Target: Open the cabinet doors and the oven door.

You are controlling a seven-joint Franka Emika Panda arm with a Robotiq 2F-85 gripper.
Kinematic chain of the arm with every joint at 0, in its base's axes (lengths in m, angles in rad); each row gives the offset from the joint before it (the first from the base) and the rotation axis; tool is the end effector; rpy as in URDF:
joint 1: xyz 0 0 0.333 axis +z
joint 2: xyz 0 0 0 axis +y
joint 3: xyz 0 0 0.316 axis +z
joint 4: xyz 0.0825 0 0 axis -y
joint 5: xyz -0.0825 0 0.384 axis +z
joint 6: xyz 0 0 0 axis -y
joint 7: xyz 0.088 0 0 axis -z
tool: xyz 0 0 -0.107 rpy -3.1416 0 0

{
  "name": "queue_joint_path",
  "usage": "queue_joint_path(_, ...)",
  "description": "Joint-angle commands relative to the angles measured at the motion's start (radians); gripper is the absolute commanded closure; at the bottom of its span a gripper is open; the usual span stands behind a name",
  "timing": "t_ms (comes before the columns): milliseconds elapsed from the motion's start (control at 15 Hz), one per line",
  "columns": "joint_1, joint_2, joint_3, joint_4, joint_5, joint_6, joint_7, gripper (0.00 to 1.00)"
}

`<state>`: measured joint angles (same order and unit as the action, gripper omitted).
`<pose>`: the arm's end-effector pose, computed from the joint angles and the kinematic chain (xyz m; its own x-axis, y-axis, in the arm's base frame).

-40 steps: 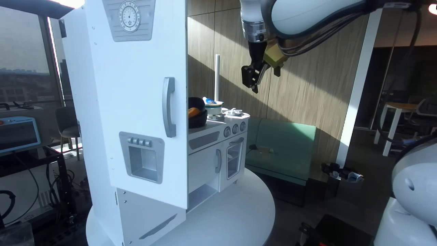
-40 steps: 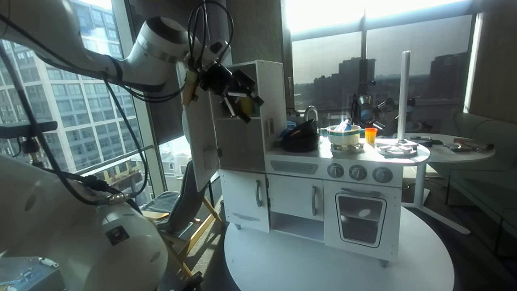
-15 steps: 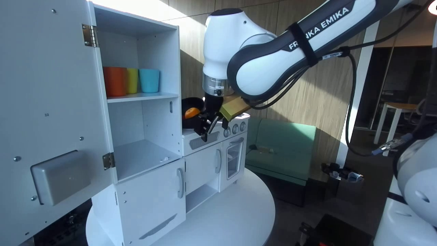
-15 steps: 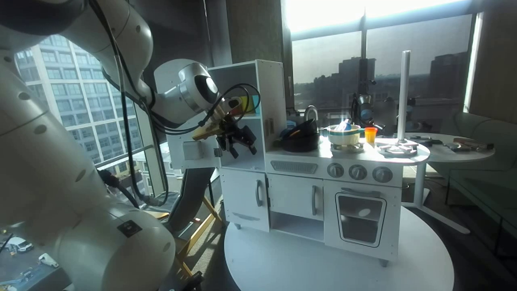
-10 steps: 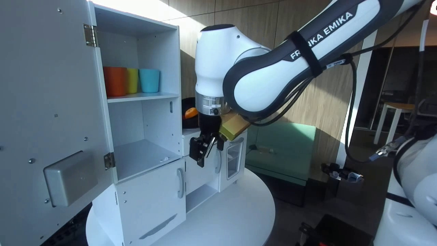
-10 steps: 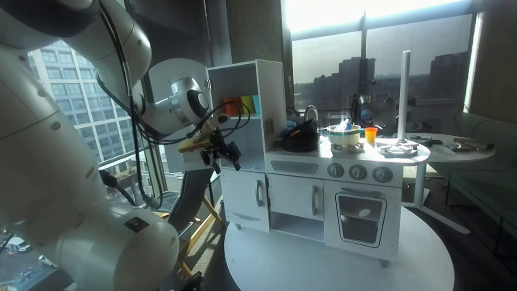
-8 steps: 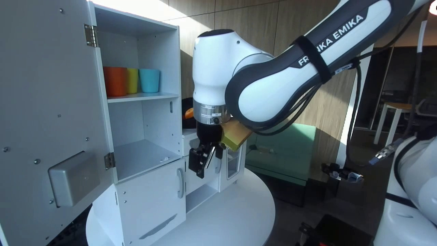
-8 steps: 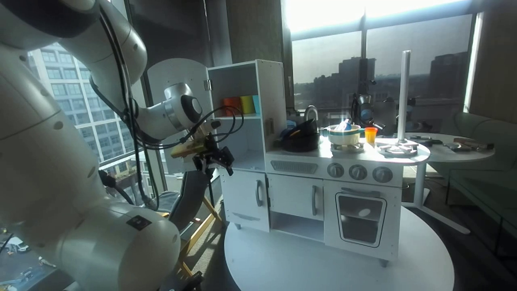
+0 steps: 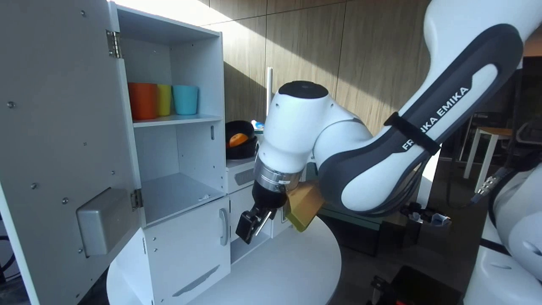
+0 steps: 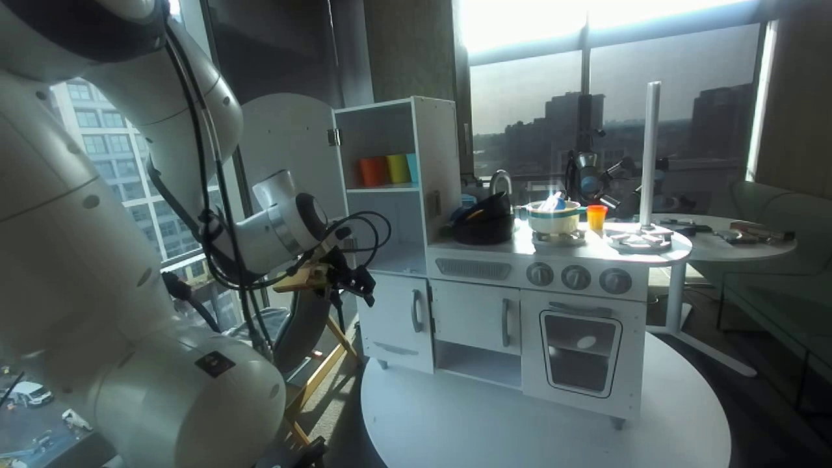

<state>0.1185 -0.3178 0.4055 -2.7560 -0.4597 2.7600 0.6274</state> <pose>0.3454 0.2123 0.3309 0.8730 0.3143 0.3730 0.2517 -0.9453 0.2076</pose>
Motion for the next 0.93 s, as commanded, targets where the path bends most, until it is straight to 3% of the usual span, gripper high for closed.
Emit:
queue_joint_path(0,-0.116,0.06,0.014,0.002,-0.126,0.192,0.095,0.0)
queue_joint_path(267,-0.25,0.158,0.031,0.06,-0.281,0.358,0.131,0.0)
queue_joint_path(467,-0.312,0.254,0.027,0.114,-0.334,0.447,0.117,0.0)
queue_joint_path(867,-0.298,0.442,0.009,0.266,-0.373,0.372,0.122,0.0)
